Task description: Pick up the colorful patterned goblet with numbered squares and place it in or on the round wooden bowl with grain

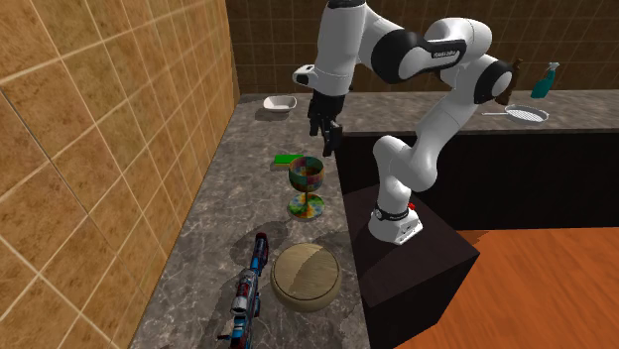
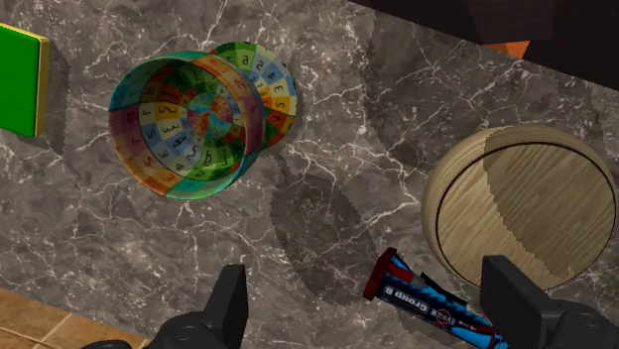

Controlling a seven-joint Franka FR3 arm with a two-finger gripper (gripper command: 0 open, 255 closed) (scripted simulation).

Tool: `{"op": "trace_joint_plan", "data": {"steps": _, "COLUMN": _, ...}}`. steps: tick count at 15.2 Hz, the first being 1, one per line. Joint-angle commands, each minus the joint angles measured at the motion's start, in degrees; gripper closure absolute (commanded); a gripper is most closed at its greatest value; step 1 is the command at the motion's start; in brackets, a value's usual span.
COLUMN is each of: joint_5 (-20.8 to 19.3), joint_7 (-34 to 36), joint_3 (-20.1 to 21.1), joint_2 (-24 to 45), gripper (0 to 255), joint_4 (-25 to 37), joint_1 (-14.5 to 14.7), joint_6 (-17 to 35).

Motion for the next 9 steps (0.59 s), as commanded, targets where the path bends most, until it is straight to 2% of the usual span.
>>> {"op": "trace_joint_plan", "data": {"steps": 1, "joint_5": 0.00, "joint_7": 0.00, "joint_3": 0.00, "joint_2": 0.00, "gripper": 0, "joint_4": 0.00, "joint_1": 0.00, "joint_6": 0.00}}
{"op": "trace_joint_plan", "data": {"steps": 9, "joint_5": -2.21, "joint_7": -5.63, "joint_3": -8.07, "joint_2": -1.78, "gripper": 0, "joint_4": -13.43, "joint_1": -2.02, "joint_6": 10.38}}
